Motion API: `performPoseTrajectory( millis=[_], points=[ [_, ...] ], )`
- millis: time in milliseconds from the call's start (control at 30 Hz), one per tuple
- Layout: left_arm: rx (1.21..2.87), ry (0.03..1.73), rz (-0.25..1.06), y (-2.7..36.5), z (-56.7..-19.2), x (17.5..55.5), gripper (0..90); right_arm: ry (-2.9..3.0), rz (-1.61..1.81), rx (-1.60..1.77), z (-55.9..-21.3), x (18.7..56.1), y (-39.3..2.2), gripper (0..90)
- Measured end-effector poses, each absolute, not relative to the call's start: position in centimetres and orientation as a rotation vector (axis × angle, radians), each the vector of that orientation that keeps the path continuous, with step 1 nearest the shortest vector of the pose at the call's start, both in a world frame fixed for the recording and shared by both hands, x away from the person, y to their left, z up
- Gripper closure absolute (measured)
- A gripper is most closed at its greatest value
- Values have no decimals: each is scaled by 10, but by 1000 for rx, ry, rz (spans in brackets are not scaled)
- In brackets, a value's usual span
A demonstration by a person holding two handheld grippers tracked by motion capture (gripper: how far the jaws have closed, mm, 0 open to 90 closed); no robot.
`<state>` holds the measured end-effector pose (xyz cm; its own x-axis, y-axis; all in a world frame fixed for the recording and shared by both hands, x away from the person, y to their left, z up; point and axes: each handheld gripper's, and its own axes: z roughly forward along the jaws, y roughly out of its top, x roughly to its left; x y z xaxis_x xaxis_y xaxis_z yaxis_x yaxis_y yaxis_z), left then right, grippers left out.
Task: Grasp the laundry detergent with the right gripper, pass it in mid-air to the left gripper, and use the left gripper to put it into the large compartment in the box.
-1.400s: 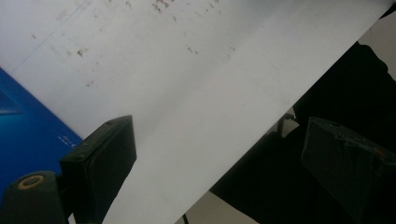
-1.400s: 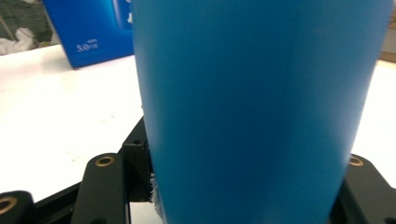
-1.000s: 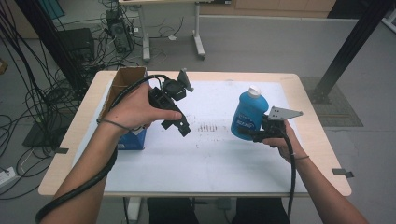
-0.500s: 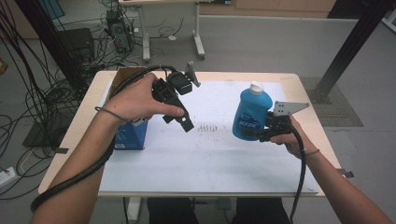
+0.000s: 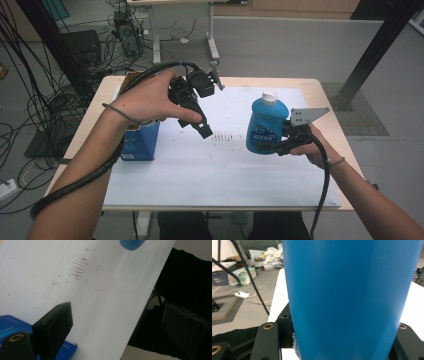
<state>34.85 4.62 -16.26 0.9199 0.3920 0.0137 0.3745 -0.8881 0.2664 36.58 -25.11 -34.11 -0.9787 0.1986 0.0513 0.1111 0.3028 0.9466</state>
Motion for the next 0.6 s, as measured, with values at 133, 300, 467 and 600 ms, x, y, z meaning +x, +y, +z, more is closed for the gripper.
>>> performPoseTrajectory(
  millis=[133, 300, 467, 600],
  points=[
    [2832, 527, 101, 41, -158, 347, 103, 2492, 1794, 260, -338, 363, -247, 407],
    [2855, 463, 93, 34, -155, 344, 103, 2510, 1808, 218, -335, 360, -242, 407],
    [2874, 413, 86, 26, -151, 342, 102, 2529, 1815, 182, -333, 359, -239, 407],
    [2884, 381, 81, 21, -148, 342, 102, 2536, 1821, 159, -330, 357, -236, 407]
  ],
)
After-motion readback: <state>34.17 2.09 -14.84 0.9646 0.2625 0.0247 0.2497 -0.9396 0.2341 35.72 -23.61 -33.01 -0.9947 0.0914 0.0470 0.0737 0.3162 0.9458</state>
